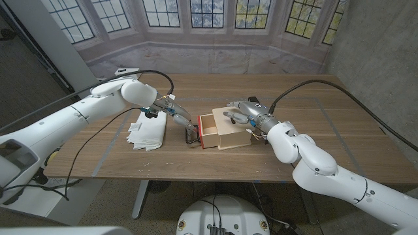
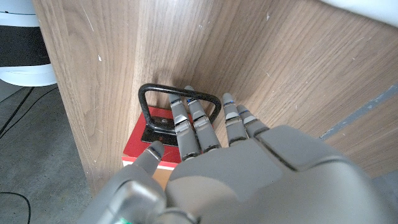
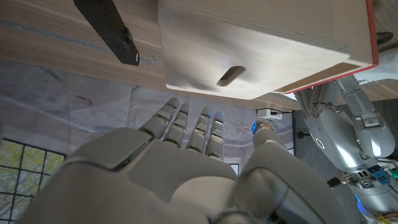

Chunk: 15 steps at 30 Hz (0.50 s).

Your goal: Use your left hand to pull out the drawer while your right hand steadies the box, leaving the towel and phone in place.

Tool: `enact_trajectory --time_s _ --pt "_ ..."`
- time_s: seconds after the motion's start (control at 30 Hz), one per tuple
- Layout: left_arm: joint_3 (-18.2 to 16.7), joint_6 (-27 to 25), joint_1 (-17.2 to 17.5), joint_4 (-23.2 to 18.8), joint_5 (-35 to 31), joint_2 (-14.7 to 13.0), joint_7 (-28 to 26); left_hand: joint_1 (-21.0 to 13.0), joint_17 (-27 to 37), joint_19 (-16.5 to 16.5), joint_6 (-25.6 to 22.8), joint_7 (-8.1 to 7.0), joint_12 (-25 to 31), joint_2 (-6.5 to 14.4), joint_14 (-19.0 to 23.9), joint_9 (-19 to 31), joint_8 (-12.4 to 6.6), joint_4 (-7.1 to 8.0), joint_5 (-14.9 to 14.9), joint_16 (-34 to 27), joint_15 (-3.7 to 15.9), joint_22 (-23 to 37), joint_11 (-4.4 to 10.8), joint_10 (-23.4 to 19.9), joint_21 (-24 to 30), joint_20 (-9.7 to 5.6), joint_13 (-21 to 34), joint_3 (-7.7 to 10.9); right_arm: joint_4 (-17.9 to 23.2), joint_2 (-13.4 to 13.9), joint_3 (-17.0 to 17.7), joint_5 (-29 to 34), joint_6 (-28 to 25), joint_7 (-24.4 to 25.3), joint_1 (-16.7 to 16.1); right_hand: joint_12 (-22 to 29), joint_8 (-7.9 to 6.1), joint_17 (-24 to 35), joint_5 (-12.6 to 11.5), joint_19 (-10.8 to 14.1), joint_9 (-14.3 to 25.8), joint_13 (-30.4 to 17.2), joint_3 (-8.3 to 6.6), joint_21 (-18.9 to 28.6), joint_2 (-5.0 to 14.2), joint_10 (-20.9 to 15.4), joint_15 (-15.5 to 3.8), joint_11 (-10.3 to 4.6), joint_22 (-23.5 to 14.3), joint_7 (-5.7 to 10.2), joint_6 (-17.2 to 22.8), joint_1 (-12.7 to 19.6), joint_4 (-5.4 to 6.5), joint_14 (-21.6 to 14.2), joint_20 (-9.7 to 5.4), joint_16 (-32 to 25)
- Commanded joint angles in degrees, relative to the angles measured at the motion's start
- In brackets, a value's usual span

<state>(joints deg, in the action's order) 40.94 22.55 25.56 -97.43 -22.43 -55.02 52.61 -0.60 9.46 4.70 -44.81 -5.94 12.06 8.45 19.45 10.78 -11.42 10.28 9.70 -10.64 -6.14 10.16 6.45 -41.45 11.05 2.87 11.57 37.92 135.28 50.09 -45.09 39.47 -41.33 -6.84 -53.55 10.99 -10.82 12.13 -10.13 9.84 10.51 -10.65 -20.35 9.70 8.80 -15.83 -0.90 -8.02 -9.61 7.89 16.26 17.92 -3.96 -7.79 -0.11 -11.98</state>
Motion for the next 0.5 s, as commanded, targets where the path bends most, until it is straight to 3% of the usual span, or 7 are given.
enact_trajectory --time_s 0.03,0.5 --pt "0.0 -0.6 0.2 -0.3 0.2 -0.1 0.5 0.0 0.2 0.3 0.0 0.01 -0.1 0.4 0.5 0.3 0.31 -0.24 0.2 0.0 0.2 0.0 0.11 -0.3 0.3 -0.09 0.2 0.29 -0.9 -1.0 -1.1 6.1 -0.9 -4.7 0.0 0.1 -0.43 0.2 0.2 -1.3 0.2 -0.2 0.03 -0.2 -0.08 -0.4 0.27 -0.62 -0.1 0.0 0.3 -1.0 0.62 0.2 0.2 0.0" --pt "-0.1 -1.5 0.3 -0.9 0.4 -0.4 1.2 0.0 0.2 0.4 0.3 -0.03 -0.1 0.4 0.6 0.3 0.38 -0.23 0.2 0.0 0.18 0.0 0.11 -0.4 0.3 -0.03 0.2 0.3 -2.9 -2.9 -0.9 9.4 -0.6 -7.9 -0.6 0.2 -0.54 0.1 0.1 -3.6 0.2 -0.2 0.25 -0.1 -0.19 -0.9 0.87 -0.5 0.0 -0.01 0.8 -2.3 1.4 0.9 0.16 0.2"
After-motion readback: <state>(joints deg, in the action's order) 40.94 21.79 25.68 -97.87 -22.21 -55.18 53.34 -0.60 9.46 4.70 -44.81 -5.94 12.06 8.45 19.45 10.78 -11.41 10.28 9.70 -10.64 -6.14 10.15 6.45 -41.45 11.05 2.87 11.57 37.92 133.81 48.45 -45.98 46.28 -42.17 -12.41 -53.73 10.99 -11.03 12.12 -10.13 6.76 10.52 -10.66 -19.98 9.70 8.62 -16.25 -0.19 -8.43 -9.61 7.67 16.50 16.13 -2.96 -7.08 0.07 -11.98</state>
